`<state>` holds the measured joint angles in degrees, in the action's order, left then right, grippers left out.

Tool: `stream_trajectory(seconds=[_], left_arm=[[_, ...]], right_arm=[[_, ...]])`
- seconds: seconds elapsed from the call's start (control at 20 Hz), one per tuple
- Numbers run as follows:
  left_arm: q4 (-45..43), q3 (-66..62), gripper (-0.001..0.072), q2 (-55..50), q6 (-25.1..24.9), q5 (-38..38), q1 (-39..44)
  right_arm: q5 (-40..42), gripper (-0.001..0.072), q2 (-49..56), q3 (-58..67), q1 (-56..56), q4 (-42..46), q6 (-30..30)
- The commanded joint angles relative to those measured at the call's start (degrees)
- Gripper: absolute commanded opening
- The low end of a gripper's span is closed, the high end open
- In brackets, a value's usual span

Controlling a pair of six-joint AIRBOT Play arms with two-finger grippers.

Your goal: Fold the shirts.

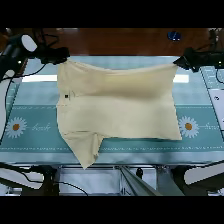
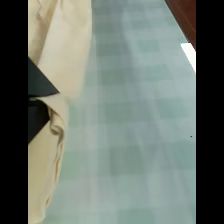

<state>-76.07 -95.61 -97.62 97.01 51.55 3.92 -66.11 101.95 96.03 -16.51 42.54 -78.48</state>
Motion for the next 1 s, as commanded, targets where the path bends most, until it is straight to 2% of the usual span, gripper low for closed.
stream_trajectory(seconds=[0.0,0.05,0.15,0.35,0.45,0.5,0.7,0.95], left_arm=[[2.8,-3.7,0.0031,-5.0,1.2,0.7,0.0],[2.8,-3.8,0.0031,-5.0,1.2,1.8,-0.1],[2.8,-3.8,0.0031,-4.2,-4.3,6.6,-0.8],[2.9,-3.8,0.0031,-1.5,-12.3,19.1,-3.5],[2.8,-3.7,0.0031,-0.9,-14.4,28.3,-4.1],[2.9,-3.1,0.0031,-0.9,-15.2,30.4,-4.1],[2.6,4.9,0.0031,-0.9,-16.3,31.2,-3.2],[4.1,12.6,0.0032,-1.0,-16.5,30.7,-4.0]], right_arm=[[1.0,0.0016,7.4,5.7,1.5,-1.6,-0.9],[1.0,0.0016,7.5,5.7,1.5,-1.4,-0.9],[-1.0,0.0016,6.9,5.7,0.4,-1.5,-0.7],[-13.5,0.0016,4.5,5.7,-3.8,-0.5,2.9],[-21.6,0.0016,3.5,5.7,-5.1,5.5,4.3],[-24.3,0.0016,3.1,5.0,-5.2,10.1,4.0],[-22.6,0.0016,0.4,-5.5,-5.2,15.2,2.8],[-19.1,0.0027,0.4,-13.0,-5.2,15.1,2.2]])
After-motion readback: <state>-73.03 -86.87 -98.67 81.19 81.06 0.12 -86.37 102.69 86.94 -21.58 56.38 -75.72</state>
